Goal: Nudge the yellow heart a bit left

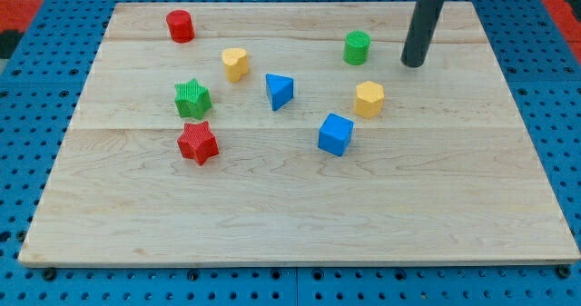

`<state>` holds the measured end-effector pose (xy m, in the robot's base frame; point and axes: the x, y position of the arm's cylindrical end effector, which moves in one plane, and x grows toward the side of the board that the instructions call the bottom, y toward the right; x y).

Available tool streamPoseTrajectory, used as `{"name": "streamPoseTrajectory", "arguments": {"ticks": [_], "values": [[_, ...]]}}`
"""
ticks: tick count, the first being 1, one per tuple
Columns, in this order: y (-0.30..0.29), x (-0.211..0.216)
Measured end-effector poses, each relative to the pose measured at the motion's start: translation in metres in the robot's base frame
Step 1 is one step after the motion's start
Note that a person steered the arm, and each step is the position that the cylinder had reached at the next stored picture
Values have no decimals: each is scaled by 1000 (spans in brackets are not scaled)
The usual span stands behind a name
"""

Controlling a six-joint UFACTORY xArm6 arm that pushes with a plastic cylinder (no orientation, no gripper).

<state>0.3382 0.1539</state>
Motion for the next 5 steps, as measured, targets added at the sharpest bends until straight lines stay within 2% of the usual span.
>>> {"name": "streamPoseTrajectory", "arguments": {"ticks": [1, 3, 4, 5], "values": [[-93, 6], [-162, 7], [-240, 10], [-251, 26]]}}
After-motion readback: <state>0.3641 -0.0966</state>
